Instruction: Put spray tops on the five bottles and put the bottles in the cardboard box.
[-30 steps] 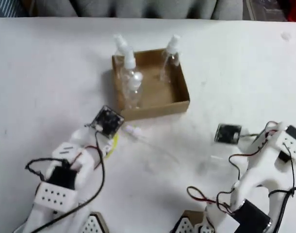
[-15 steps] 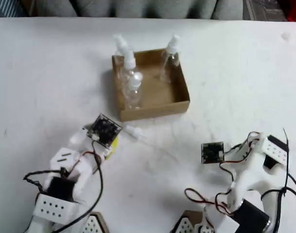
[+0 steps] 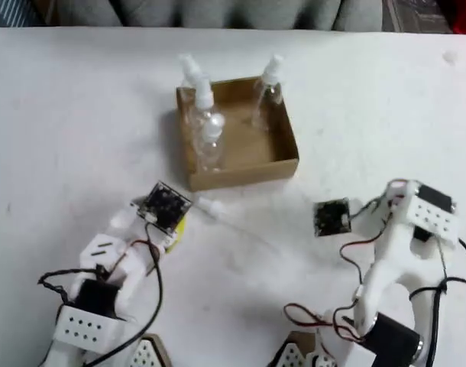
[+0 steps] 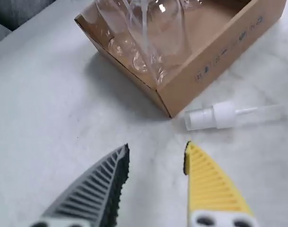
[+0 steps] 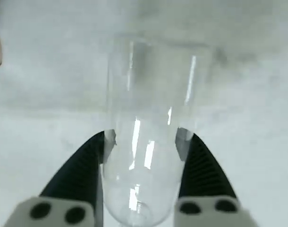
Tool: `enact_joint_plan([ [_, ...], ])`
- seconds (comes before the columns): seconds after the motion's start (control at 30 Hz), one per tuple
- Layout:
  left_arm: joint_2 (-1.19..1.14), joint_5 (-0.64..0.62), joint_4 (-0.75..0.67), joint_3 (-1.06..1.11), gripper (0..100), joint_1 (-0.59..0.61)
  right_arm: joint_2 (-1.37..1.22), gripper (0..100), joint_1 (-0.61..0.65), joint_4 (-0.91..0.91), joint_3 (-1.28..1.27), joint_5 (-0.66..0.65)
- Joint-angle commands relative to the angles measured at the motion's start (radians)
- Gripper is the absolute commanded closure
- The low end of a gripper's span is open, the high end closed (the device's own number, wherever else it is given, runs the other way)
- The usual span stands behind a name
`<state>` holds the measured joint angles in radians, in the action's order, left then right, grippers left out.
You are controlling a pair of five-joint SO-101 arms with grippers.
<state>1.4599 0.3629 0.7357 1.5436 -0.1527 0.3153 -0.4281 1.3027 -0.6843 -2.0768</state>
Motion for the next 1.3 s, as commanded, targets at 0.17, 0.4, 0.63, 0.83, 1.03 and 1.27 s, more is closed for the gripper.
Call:
enact_joint_plan([
  [0.17,0.022,0.100,-0.011,0.040,82,0.001,-0.002,98.0,0.320,0.070,0.058,-0.123],
  [0.4,0.022,0.104,-0.077,0.072,82,-0.001,-0.159,75.9,0.415,-0.047,0.055,0.058],
  [0.63,0.022,0.110,-0.101,0.084,82,-0.002,-0.193,67.6,0.412,0.005,0.206,0.278],
  [0.83,0.022,0.110,-0.101,0.084,82,-0.001,-0.193,67.6,0.412,0.173,0.437,0.562],
  [1.03,0.022,0.110,-0.101,0.084,82,-0.001,-0.193,79.7,0.410,0.352,0.583,0.964],
  [1.27,0.022,0.110,-0.101,0.086,82,-0.001,-0.199,96.5,0.305,0.418,0.583,1.404],
])
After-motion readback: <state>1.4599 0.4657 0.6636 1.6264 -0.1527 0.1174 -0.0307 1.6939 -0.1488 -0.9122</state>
